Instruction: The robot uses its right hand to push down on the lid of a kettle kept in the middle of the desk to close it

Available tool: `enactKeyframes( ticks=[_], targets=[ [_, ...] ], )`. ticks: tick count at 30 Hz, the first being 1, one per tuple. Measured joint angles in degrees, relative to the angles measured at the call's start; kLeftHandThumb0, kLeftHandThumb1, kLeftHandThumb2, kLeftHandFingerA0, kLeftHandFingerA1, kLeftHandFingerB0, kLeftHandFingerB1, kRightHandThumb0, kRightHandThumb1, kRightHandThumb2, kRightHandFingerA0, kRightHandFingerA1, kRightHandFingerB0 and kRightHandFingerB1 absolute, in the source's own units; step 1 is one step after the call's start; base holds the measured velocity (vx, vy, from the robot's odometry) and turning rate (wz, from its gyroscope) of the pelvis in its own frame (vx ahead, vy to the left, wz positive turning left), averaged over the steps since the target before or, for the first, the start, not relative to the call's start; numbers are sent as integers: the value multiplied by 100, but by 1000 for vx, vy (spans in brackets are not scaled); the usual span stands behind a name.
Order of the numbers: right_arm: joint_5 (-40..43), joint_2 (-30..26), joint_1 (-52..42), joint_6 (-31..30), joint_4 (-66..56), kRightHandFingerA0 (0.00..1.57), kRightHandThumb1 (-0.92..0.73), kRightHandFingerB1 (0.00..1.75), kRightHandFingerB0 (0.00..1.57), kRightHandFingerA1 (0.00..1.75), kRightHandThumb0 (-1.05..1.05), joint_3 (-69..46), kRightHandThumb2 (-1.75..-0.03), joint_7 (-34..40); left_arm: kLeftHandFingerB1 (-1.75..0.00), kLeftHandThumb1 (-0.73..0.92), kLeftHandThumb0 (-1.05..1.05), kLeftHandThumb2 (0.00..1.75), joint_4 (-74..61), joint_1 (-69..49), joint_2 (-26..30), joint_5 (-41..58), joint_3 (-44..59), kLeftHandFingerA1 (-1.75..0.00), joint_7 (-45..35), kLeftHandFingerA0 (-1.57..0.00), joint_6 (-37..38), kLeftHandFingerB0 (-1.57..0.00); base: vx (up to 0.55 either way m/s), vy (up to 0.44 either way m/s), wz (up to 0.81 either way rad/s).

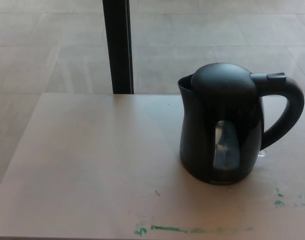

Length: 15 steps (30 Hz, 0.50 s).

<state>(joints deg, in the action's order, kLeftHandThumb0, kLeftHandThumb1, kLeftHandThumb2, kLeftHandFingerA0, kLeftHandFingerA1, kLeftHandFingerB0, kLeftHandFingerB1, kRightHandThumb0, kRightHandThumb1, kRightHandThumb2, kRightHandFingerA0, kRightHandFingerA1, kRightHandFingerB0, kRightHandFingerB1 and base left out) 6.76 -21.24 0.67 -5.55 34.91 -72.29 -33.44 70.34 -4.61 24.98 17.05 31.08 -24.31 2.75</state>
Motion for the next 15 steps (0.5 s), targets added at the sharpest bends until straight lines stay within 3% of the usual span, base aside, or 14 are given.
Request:
enactKeyframes(
  ticks=[2,4,5,12,13,15],
  targets=[
    [127,282,-113,21,-23,47,-64,89,16,92,-83,-122,-59,150,-39,63,-78,70,-2,13,0,1,5,-47,-1,-41,0,-36,0,0,0],
    [255,472,-132,17,-23,45,-62,93,21,92,-83,-227,-58,312,-39,64,-76,70,-13,33,0,0,3,-47,-5,-38,0,-33,0,0,0],
    [310,545,-131,13,-30,42,-63,91,17,89,-83,-271,-59,388,-35,73,-68,60,-15,43,0,0,3,-44,-6,-42,0,-34,0,0,0],
    [746,783,-124,-51,-83,44,-63,97,23,100,-80,-405,-59,946,-35,74,-68,62,-10,98,0,3,26,-46,-4,-41,0,-32,0,0,0],
    [805,796,-130,-58,-102,53,-48,82,29,89,-86,-404,-94,1010,-35,74,-68,62,-9,103,1,3,29,-44,-4,-42,0,-33,0,0,0],
    [899,810,-166,-73,-132,53,-48,82,29,89,-86,-393,-94,1097,-35,74,-68,62,-16,105,1,3,27,-44,-6,-42,0,-33,0,0,0]
  ],
)
